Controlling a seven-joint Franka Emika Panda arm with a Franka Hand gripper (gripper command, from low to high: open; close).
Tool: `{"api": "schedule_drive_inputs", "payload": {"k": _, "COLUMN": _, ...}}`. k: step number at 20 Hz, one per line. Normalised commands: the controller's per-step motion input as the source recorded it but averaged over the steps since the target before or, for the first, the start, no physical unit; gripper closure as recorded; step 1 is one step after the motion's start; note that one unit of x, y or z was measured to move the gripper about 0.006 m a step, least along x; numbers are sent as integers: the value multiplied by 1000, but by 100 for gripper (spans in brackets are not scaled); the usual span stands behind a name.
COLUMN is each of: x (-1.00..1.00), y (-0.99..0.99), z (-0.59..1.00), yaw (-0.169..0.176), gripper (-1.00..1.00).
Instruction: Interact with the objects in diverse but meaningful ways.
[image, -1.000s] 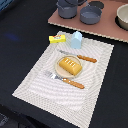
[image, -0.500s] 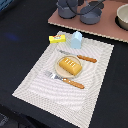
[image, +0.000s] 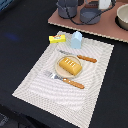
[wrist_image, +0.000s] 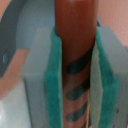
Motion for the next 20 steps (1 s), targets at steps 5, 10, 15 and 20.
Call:
{"api": "schedule_drive_inputs", "payload": {"k": 5, "x": 133, "y": 590, "z": 76, "yaw": 0, "gripper": 100}}
{"api": "schedule_drive_inputs", "payload": {"k": 10, "x": 0, "y": 455, "z": 422, "yaw": 1, "gripper": -100}}
{"api": "schedule_drive_inputs", "payload": {"k": 15, "x": 0, "y": 299, "z": 519, "yaw": 15, "gripper": -100}}
{"api": "schedule_drive_inputs", "payload": {"k": 20, "x": 57, "y": 133, "z": 753, "yaw": 15, "gripper": -100}}
